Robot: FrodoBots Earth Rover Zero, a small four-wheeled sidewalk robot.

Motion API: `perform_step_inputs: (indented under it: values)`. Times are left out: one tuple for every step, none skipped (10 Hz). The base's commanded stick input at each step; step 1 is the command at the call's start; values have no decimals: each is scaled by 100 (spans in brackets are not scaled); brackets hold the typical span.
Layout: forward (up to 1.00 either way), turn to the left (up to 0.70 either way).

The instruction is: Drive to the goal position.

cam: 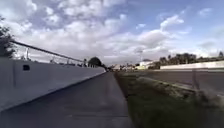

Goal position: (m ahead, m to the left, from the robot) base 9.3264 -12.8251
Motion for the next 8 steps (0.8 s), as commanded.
perform_step_inputs:
  values:
    - [100,0]
    - [100,0]
    - [100,0]
    - [100,0]
    - [100,23]
    - [100,40]
    - [100,40]
    - [100,14]
